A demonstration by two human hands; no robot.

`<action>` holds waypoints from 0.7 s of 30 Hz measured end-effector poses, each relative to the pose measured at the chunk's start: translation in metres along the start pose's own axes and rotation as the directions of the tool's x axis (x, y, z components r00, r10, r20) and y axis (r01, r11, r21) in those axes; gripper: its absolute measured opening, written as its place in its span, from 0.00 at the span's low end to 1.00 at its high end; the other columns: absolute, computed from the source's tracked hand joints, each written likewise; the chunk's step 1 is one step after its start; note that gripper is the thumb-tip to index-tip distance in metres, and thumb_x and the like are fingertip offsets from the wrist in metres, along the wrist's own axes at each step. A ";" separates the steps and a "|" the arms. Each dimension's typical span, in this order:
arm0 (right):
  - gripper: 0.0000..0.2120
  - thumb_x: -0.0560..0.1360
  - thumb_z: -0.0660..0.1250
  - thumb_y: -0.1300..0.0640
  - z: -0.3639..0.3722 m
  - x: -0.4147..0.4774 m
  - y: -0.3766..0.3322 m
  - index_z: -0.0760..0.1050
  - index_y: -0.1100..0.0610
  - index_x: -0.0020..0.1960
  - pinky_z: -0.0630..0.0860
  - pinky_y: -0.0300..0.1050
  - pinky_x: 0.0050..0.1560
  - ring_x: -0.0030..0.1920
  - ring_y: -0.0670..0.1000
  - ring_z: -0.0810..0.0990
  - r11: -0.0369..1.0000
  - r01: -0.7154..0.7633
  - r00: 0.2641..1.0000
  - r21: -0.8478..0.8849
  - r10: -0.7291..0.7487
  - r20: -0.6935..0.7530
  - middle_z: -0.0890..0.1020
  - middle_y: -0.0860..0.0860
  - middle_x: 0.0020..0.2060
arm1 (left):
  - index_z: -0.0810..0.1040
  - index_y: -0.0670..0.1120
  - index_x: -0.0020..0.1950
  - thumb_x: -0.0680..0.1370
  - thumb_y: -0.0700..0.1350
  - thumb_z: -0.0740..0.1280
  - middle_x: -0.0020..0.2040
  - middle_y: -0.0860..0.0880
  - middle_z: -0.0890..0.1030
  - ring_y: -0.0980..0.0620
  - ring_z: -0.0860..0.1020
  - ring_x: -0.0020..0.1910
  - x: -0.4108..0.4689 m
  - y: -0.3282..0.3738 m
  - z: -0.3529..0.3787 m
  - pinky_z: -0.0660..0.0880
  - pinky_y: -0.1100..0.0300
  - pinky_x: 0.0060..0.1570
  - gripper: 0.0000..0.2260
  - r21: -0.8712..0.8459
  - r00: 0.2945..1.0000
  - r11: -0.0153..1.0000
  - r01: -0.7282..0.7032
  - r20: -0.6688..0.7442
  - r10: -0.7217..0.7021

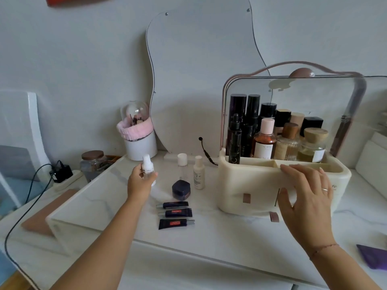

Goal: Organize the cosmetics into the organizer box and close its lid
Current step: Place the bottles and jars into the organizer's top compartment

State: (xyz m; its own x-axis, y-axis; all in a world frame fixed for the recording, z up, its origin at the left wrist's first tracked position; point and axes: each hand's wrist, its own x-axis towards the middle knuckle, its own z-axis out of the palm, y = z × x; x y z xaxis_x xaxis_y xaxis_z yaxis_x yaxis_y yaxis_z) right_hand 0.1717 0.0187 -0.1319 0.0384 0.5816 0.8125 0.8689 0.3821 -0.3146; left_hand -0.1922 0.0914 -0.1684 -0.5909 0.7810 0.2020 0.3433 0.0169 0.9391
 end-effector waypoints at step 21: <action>0.15 0.69 0.72 0.47 -0.053 0.020 -0.070 0.78 0.47 0.55 0.80 0.42 0.47 0.49 0.44 0.82 0.717 -0.316 0.886 0.622 -0.012 0.464 0.84 0.43 0.47 | 0.79 0.60 0.51 0.67 0.50 0.76 0.48 0.62 0.82 0.61 0.80 0.50 -0.192 0.140 0.031 0.79 0.59 0.49 0.15 -0.331 0.768 0.879 -0.343 0.439 0.466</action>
State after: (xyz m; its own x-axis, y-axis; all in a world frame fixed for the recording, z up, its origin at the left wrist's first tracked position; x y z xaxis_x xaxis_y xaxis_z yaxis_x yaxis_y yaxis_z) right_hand 0.1384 -0.0348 -0.0677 -0.2056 0.8436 0.4960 0.3038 0.5368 -0.7871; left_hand -0.0079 -0.0367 -0.0843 0.0265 0.8821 0.4703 0.2626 -0.4601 0.8482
